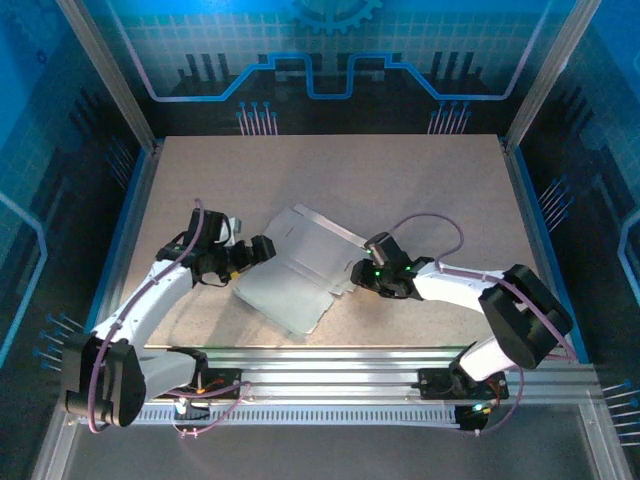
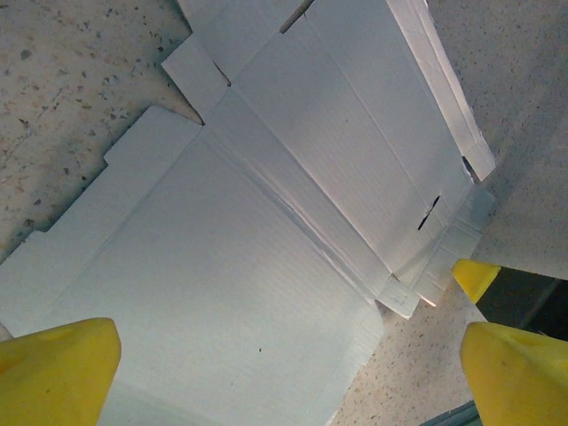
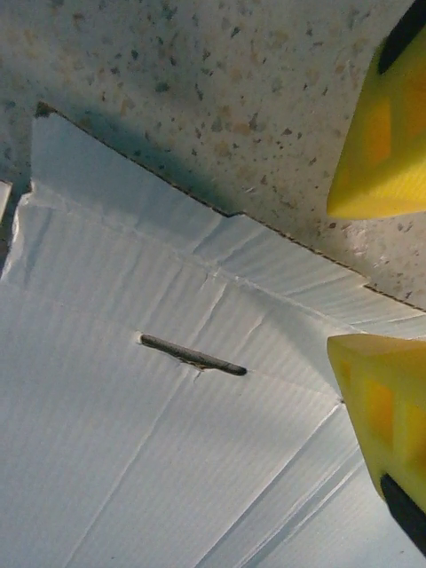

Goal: Fold the paper box

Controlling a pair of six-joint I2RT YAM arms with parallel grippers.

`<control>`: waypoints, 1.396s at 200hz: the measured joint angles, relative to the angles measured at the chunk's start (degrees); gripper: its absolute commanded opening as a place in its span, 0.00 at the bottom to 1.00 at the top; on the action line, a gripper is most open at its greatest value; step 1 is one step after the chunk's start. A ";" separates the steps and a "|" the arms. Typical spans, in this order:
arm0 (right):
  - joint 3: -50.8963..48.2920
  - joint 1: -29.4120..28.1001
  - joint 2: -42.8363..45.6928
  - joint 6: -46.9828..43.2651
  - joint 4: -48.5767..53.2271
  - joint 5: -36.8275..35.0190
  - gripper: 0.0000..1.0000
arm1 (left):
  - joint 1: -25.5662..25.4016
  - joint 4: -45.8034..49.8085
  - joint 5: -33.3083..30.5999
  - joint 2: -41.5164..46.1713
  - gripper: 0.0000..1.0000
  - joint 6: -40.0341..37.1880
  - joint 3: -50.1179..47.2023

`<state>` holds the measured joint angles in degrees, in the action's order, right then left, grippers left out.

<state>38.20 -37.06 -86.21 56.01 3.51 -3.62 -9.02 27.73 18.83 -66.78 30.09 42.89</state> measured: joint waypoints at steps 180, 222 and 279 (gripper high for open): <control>6.38 12.17 -2.47 -17.38 3.82 6.19 0.17 | -1.01 -6.99 1.81 -3.89 0.99 3.48 -1.73; 10.62 15.98 -5.18 -24.92 7.06 10.82 0.17 | -1.20 -7.10 1.97 -3.89 0.99 3.43 -1.68; 18.12 19.47 -8.76 -31.41 11.26 13.75 0.29 | -1.29 -8.11 1.92 -5.18 0.99 3.58 -0.17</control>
<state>56.31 -17.58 -94.98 24.60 14.76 10.13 -10.31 19.62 20.75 -71.96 33.67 42.72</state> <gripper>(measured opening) 0.261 0.994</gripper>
